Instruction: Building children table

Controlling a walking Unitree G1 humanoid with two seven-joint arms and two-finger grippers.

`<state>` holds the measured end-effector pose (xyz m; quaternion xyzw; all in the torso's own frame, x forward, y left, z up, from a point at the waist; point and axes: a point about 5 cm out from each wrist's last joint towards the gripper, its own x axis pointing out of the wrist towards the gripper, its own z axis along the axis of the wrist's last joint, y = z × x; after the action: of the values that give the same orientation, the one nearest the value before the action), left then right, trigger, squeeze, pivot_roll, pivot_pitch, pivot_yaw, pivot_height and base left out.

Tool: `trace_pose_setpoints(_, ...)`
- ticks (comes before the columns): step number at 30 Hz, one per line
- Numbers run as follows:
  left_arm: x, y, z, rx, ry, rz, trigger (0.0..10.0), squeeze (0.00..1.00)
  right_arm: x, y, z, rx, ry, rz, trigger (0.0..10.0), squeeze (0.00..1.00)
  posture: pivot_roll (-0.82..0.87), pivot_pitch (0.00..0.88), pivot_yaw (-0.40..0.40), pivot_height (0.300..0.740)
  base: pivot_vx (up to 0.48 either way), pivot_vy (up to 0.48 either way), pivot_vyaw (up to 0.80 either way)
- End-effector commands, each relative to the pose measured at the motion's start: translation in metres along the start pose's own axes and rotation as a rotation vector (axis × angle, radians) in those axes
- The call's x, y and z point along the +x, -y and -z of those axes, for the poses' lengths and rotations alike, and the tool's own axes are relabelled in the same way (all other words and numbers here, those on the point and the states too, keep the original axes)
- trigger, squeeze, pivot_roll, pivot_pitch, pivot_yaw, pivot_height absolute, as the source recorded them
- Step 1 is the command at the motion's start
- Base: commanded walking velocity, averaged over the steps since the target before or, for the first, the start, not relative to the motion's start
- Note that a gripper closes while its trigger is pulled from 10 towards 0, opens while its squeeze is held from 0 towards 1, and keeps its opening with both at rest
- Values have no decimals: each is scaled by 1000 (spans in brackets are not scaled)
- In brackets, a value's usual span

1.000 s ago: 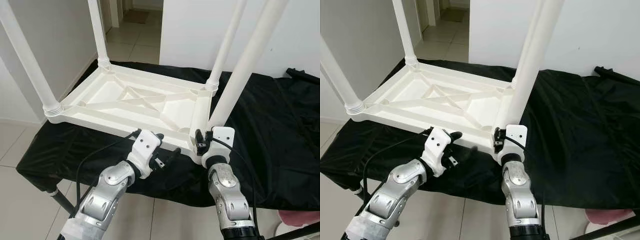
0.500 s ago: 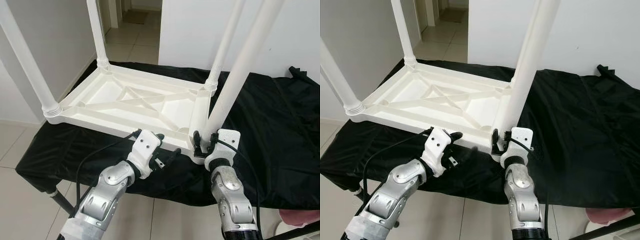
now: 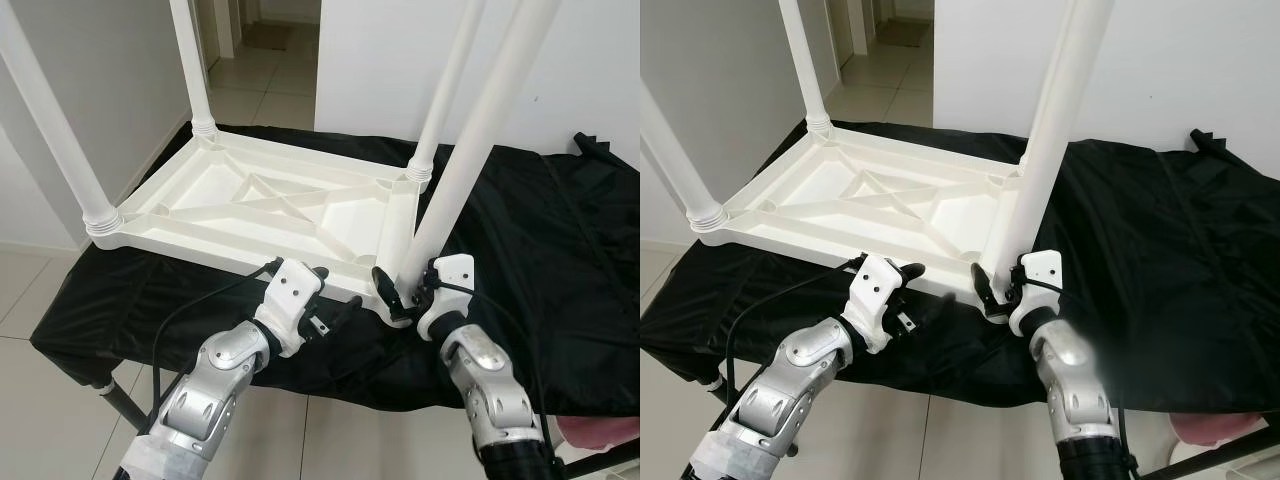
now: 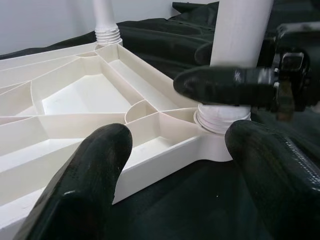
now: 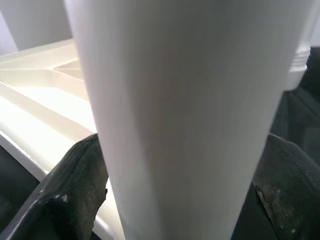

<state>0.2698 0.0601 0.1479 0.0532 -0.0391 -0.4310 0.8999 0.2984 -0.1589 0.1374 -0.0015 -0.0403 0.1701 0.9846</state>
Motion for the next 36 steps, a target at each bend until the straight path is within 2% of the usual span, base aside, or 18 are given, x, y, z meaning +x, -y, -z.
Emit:
trace_pose_setpoints(1,1,-1,0,5,-4,4,10000,0,2,0,1,0,0,-28,10000,0,17,0,-2,740,0,0,0)
trace_pose_setpoints(7,2,-2,0,17,-4,7,10000,0,10,0,1,-54,-26,-216,10000,0,17,0,1,740,0,0,0)
trace_pose_setpoints(22,3,-4,-3,27,-2,2,10000,0,22,6,2,-138,-47,-315,10000,0,28,0,5,740,0,0,0)
trace_pose_setpoints(23,3,-5,-3,26,-2,1,10000,0,23,8,3,-135,-53,-319,6157,0,28,0,5,740,0,0,0)
trace_pose_setpoints(24,3,-5,-3,26,-2,1,10000,0,23,8,3,-135,-53,-319,6157,0,28,0,5,740,0,0,0)
trace_pose_setpoints(25,2,-4,-2,26,-3,2,10000,0,23,9,4,-123,-60,-322,1569,0,28,0,5,740,0,0,0)
trace_pose_setpoints(26,2,-3,-2,25,-5,3,10000,0,22,11,6,-112,-66,-324,0,0,28,0,5,740,0,0,0)
trace_pose_setpoints(32,1,-3,-2,24,-4,1,10000,0,18,14,11,-91,-87,-323,0,0,33,0,4,740,0,0,0)
trace_pose_setpoints(33,1,-3,-2,23,-4,1,10000,0,17,14,12,-82,-95,-327,667,0,33,0,5,740,0,0,0)
trace_pose_setpoints(34,1,-3,-2,23,-4,1,10000,0,17,15,12,-83,-98,-324,10000,0,33,0,5,740,0,0,0)
trace_pose_setpoints(36,1,-3,-2,23,-4,2,10000,0,18,15,13,-72,-97,-316,10000,0,32,0,6,740,0,0,0)
